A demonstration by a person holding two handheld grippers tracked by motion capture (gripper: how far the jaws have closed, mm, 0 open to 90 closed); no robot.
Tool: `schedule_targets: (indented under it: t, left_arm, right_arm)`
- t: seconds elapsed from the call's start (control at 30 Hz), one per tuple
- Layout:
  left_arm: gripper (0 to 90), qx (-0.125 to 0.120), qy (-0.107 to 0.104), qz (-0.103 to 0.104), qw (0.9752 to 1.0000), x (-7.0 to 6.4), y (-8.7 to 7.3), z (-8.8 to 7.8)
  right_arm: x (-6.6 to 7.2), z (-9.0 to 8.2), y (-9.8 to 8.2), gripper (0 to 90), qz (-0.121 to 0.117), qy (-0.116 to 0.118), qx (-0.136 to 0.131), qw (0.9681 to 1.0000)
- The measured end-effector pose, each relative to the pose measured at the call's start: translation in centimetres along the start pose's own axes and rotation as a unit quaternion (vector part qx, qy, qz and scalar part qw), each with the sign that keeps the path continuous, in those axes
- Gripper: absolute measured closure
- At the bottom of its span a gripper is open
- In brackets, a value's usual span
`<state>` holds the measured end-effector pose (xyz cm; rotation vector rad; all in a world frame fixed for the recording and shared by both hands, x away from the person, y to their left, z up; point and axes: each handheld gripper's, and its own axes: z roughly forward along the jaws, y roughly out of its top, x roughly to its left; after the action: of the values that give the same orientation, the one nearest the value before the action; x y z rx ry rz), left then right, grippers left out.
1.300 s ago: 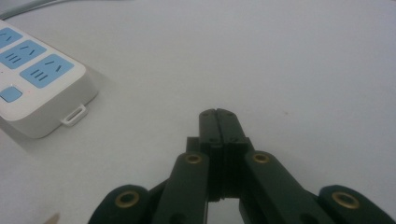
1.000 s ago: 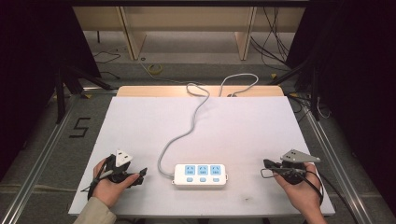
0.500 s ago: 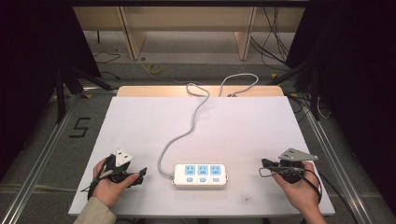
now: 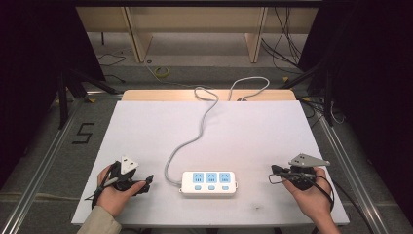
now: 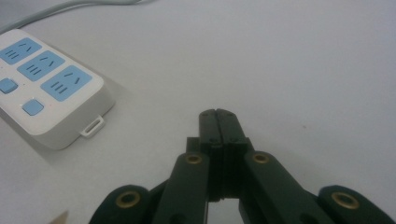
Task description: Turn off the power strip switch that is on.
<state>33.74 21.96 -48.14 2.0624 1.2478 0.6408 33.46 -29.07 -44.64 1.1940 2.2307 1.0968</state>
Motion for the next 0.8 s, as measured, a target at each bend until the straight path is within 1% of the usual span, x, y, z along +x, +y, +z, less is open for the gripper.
schedule_targets:
  t: [0.8]
  left_arm:
    - [15.5, -0.001, 0.0, 0.002, 1.0, -0.08, 0.06, 0.01]
  right_arm:
    - [0.55, 0.33, 0.75, 90.0, -0.003, 0.008, -0.001, 1.0]
